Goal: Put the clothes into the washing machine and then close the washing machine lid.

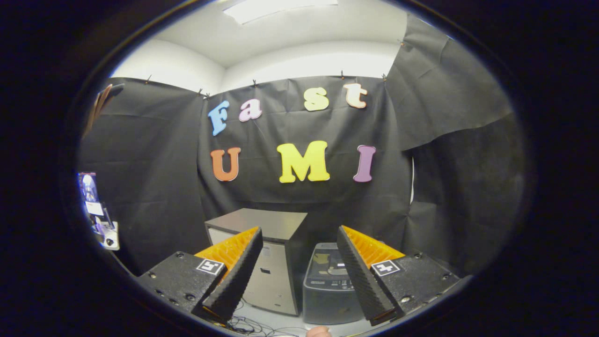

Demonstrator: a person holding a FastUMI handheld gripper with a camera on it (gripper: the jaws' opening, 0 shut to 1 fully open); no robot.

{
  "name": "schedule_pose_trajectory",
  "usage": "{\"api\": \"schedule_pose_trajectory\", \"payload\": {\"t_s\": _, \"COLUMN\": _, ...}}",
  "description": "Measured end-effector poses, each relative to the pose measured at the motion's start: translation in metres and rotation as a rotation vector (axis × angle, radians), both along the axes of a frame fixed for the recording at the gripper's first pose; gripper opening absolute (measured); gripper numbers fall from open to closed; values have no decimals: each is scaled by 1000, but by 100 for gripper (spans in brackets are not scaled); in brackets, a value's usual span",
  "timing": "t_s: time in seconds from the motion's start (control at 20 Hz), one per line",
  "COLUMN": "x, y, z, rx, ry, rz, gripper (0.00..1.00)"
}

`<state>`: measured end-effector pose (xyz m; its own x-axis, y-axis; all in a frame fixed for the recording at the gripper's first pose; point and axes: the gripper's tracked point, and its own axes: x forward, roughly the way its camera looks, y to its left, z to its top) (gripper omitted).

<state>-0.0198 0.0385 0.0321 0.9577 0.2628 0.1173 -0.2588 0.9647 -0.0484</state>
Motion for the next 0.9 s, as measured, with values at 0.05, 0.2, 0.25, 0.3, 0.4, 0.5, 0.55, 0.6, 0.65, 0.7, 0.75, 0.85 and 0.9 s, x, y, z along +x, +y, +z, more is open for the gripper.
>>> {"api": "schedule_pose_trajectory", "payload": {"t_s": 0.05, "x": 0, "y": -2, "z": 2, "rx": -6, "ry": -6, "rz": -6, "gripper": 99}}
{"api": "schedule_pose_trajectory", "payload": {"t_s": 0.2, "x": -4, "y": 0, "z": 4, "rx": -10, "ry": -13, "rz": -17, "gripper": 99}}
{"api": "schedule_pose_trajectory", "payload": {"t_s": 0.25, "x": -5, "y": 0, "z": 4, "rx": -9, "ry": -14, "rz": -21, "gripper": 99}}
{"api": "schedule_pose_trajectory", "payload": {"t_s": 0.3, "x": -6, "y": 0, "z": 4, "rx": -6, "ry": -10, "rz": -22, "gripper": 99}}
{"api": "schedule_pose_trajectory", "payload": {"t_s": 0.4, "x": -9, "y": 3, "z": 6, "rx": -3, "ry": -12, "rz": -19, "gripper": 99}}
{"api": "schedule_pose_trajectory", "payload": {"t_s": 0.5, "x": -9, "y": 4, "z": 8, "rx": -20, "ry": -25, "rz": -21, "gripper": 99}}
{"api": "schedule_pose_trajectory", "payload": {"t_s": 0.55, "x": -10, "y": 4, "z": 10, "rx": -28, "ry": -32, "rz": -25, "gripper": 99}}
{"api": "schedule_pose_trajectory", "payload": {"t_s": 0.6, "x": -8, "y": 4, "z": 13, "rx": -32, "ry": -36, "rz": -28, "gripper": 99}}
{"api": "schedule_pose_trajectory", "payload": {"t_s": 0.65, "x": -9, "y": 6, "z": 15, "rx": -31, "ry": -41, "rz": -26, "gripper": 99}}
{"api": "schedule_pose_trajectory", "payload": {"t_s": 0.7, "x": -9, "y": 8, "z": 16, "rx": -30, "ry": -45, "rz": -23, "gripper": 99}}
{"api": "schedule_pose_trajectory", "payload": {"t_s": 0.75, "x": -9, "y": 9, "z": 16, "rx": -34, "ry": -43, "rz": -24, "gripper": 99}}
{"api": "schedule_pose_trajectory", "payload": {"t_s": 0.85, "x": -7, "y": 9, "z": 13, "rx": -35, "ry": -34, "rz": -27, "gripper": 99}}
{"api": "schedule_pose_trajectory", "payload": {"t_s": 0.9, "x": -6, "y": 10, "z": 12, "rx": -33, "ry": -28, "rz": -29, "gripper": 99}}
